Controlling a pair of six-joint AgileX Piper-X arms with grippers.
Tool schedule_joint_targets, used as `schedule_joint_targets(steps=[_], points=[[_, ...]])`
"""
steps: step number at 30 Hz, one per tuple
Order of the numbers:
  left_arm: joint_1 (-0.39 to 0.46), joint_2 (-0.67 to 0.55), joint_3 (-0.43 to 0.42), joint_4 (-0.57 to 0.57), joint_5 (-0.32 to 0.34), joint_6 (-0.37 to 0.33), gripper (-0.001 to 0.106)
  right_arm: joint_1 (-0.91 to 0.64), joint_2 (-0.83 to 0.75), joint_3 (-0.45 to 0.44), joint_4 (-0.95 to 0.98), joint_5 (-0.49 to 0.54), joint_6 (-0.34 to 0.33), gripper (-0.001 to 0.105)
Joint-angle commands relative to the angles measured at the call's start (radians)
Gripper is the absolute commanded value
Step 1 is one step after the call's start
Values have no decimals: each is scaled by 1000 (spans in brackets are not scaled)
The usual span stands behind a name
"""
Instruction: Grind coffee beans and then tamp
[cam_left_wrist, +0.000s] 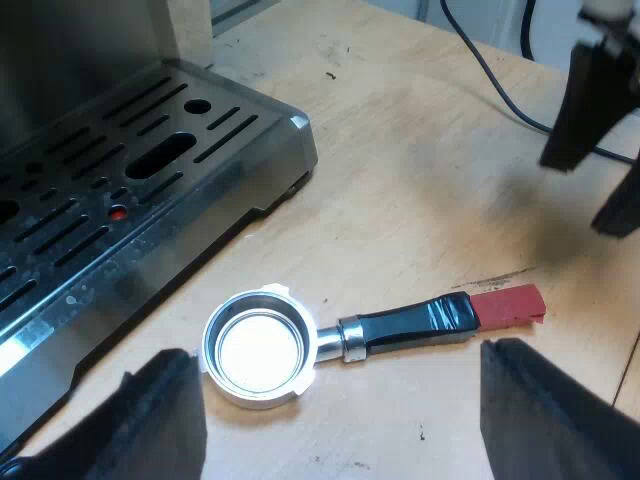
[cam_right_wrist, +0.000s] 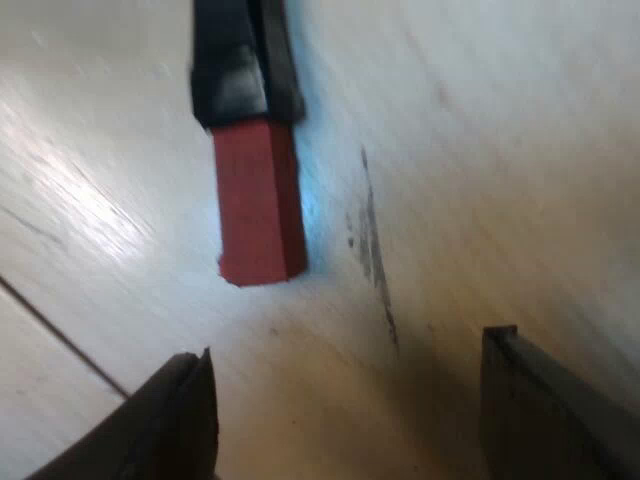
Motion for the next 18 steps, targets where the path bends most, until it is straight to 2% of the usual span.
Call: schedule_joint_targets(steps=[1, 4, 7, 8, 13, 18], points=[[-5, 1, -26, 2, -7, -2, 62, -3, -8, -51, 19, 5, 0, 58], [-5, 1, -46, 2, -12, -2, 62, 2, -20, -87, -22, 5, -67, 57], [-5, -1, -91, 2, -66, -2, 62, 4, -26, -90, -64, 5, -96, 57], [-5, -1, -97, 2, -80, -2, 62, 25, -47, -90, -173, 3, -111, 57], [-5, -1, -126, 27, -122, -2, 62, 89, -50, -88, -268, 8, -114, 57], [-5, -1, -152, 80, -147, -2, 62, 188, -50, -34, -440, 111, -112, 57]])
